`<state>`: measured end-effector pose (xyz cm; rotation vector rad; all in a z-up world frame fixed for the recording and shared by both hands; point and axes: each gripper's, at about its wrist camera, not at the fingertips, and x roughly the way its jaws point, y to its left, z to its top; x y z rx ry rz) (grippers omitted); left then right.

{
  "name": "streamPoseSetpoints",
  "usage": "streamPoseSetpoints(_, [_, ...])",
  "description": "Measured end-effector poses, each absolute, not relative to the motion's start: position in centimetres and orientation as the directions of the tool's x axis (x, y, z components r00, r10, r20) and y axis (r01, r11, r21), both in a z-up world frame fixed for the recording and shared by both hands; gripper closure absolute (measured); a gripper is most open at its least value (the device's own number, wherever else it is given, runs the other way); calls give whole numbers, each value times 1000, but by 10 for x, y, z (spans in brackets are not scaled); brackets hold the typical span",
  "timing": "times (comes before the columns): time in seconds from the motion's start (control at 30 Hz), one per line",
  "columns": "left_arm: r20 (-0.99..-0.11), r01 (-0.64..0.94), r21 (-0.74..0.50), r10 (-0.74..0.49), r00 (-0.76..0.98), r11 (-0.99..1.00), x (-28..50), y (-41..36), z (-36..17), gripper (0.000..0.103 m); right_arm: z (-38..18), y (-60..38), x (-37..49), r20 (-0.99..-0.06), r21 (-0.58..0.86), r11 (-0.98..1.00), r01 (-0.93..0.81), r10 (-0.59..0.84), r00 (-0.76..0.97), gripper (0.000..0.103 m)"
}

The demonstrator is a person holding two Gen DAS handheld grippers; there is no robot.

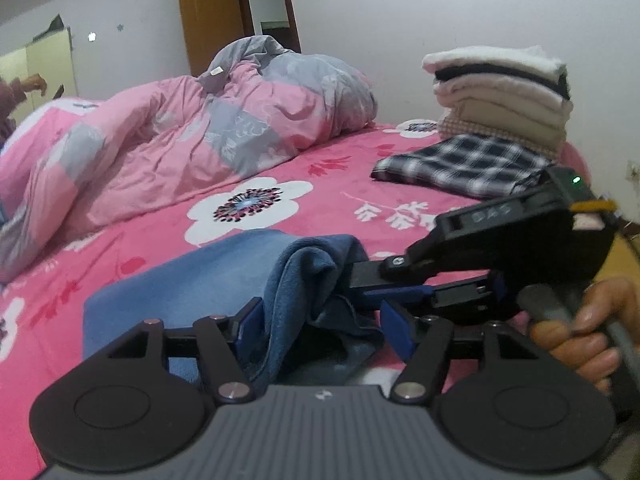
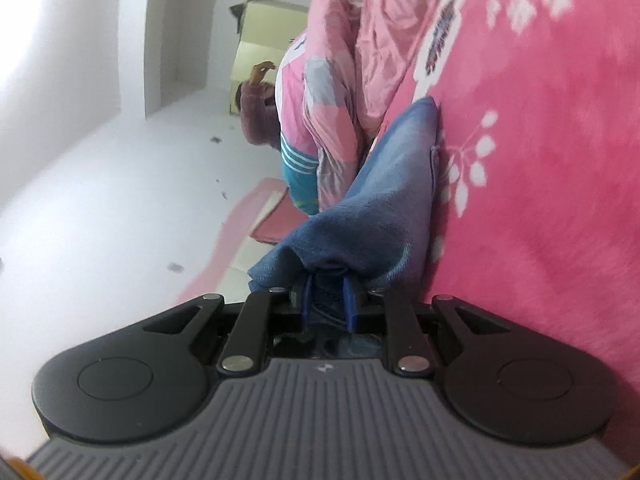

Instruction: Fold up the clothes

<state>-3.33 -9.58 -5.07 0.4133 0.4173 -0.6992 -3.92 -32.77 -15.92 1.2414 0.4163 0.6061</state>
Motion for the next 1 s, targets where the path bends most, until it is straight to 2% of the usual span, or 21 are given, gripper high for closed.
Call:
streamPoseSetpoints(0.17, [-499, 681, 291, -501, 707, 672, -27, -105, -58, 39, -169, -337, -41, 67, 981, 96, -167, 641, 764, 87])
streamPoseSetpoints(0.23, [-497, 684, 305, -503, 708, 662, -28, -106, -59, 43, -170, -342, -47, 73, 984, 82, -161, 634, 770, 86])
streamPoseSetpoints(0.3, [-489, 689, 322, -509, 708, 649, -32, -107, -59, 56, -170, -348, -54, 63, 982, 98, -159, 623, 780, 86])
streamPoseSetpoints(0.4, [-482, 694, 345, -515, 708, 632, -36, -107, -59, 64, -169, -351, -62, 33, 978, 141, -153, 620, 784, 88])
streamPoseSetpoints(0.47, [-483, 698, 356, -517, 707, 622, -38, -107, -58, 64, -164, -346, -60, 0, 970, 189, -152, 627, 779, 90])
streamPoseSetpoints(0.53, [-491, 710, 333, -528, 693, 621, -37, -105, -54, 58, -159, -340, -51, -34, 960, 237, -152, 634, 773, 94])
streamPoseSetpoints(0.63, [-484, 723, 312, -552, 679, 616, -37, -96, -45, 53, -151, -332, -43, -68, 941, 299, -162, 631, 773, 95])
streamPoseSetpoints(0.73, [-489, 730, 318, -555, 673, 604, -38, -89, -43, 52, -149, -334, -48, -81, 929, 330, -168, 623, 778, 95])
streamPoseSetpoints(0.83, [-521, 735, 343, -532, 667, 585, -35, -86, -49, 58, -147, -336, -53, -77, 927, 332, -177, 628, 774, 94])
streamPoseSetpoints(0.9, [-529, 729, 359, -517, 673, 583, -35, -87, -53, 66, -145, -335, -55, -81, 923, 339, -180, 632, 771, 94])
streamPoseSetpoints(1.0, [-523, 720, 381, -506, 685, 580, -34, -89, -56, 68, -144, -335, -58, -83, 924, 336, -184, 645, 760, 93])
